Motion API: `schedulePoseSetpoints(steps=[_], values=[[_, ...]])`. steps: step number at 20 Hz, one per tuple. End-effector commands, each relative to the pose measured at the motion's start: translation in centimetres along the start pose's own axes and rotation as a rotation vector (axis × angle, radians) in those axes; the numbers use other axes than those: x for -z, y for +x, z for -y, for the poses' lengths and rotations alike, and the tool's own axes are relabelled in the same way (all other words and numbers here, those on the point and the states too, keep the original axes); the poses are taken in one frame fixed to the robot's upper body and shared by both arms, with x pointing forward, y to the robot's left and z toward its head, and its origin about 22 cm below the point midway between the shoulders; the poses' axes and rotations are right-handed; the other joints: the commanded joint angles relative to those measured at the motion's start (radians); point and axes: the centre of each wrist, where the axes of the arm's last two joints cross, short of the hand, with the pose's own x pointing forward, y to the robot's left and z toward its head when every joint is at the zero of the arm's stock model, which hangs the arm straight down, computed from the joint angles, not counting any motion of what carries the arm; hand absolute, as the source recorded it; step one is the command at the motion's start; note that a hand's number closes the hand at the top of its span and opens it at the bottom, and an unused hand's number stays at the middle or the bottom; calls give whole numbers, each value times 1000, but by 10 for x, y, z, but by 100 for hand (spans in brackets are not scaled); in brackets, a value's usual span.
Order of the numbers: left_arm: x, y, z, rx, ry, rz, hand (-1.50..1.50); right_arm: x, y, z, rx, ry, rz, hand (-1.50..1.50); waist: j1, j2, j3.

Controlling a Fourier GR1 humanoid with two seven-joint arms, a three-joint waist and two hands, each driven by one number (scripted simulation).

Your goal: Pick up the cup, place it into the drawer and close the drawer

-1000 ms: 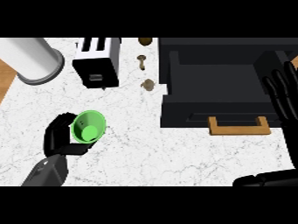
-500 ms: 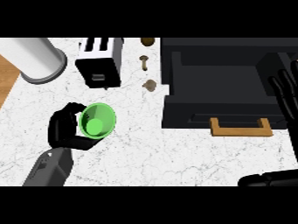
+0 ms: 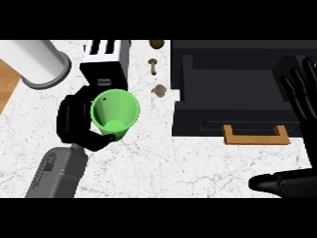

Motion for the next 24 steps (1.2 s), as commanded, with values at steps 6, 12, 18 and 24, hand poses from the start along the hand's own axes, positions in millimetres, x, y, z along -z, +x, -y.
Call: schedulePoseSetpoints(steps=[6, 12, 18, 24], values=[[67, 51, 72, 19, -38, 30, 150, -1, -1, -6, -12, -2, 5, -150, -12, 4, -1], [115, 77, 87, 69, -77, 23, 150, 1, -9, 4, 4, -7, 17, -150, -14, 5, -1], [148, 72, 128, 108, -81, 16, 150, -16, -7, 6, 12, 5, 5, -150, -22, 6, -1], [168, 73, 146, 120, -109, -51, 150, 0, -8, -10, -12, -6, 11, -150, -18, 6, -1]])
